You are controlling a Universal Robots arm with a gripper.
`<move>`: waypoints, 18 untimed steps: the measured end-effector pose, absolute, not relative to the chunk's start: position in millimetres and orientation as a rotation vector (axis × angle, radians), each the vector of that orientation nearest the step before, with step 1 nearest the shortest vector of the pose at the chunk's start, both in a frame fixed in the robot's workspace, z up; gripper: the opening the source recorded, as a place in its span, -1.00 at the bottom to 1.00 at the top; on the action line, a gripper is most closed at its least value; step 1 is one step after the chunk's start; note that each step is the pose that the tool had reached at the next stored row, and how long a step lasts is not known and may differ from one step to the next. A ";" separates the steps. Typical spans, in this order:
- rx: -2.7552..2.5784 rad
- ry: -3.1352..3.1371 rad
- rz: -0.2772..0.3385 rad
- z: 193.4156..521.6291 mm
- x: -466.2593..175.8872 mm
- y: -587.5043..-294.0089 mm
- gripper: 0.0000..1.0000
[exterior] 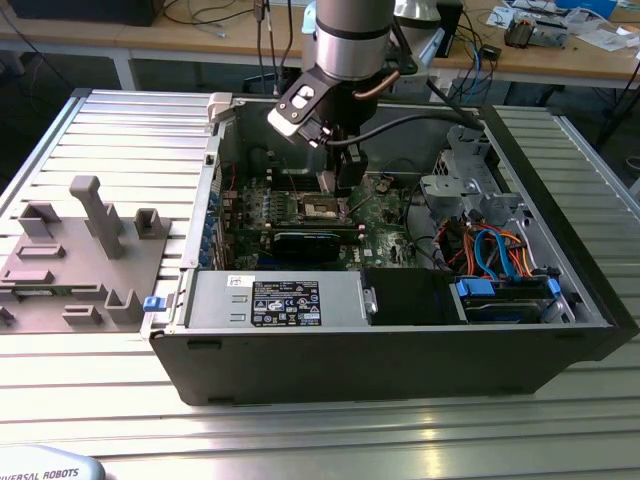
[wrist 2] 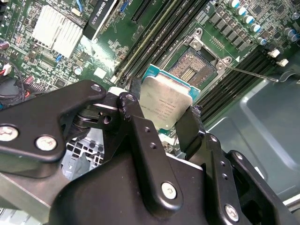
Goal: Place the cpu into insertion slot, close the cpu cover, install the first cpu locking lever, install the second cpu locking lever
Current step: 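Place the cpu into insertion slot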
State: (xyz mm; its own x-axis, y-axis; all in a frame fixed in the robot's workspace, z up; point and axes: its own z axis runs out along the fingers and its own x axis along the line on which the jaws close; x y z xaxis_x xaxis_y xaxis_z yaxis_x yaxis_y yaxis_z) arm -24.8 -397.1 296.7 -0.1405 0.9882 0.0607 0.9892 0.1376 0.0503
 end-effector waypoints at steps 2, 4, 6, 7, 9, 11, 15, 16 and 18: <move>-2.051 -2.360 -0.122 296.3 -24.8 -397.3 0.08; -2.051 -2.360 -0.122 295.9 -24.8 -397.5 0.08; -2.051 -2.360 -0.122 295.5 -24.8 -397.6 0.08; -2.051 -2.360 -0.122 295.4 -24.8 -397.7 0.08; -2.051 -2.360 -0.122 295.1 -24.9 -397.8 0.08; -2.051 -2.360 -0.122 294.8 -24.8 -398.0 0.08; -2.051 -2.360 -0.122 294.2 -24.8 -398.2 0.08; -2.051 -2.360 -0.122 294.0 -24.9 -398.2 0.08; -2.051 -2.360 -0.122 293.7 -24.8 -398.3 0.08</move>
State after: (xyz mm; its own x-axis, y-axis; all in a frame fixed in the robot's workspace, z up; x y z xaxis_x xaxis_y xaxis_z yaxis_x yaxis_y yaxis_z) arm -24.8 -398.3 293.7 -0.1405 0.9882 0.0607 0.9892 0.1376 0.0503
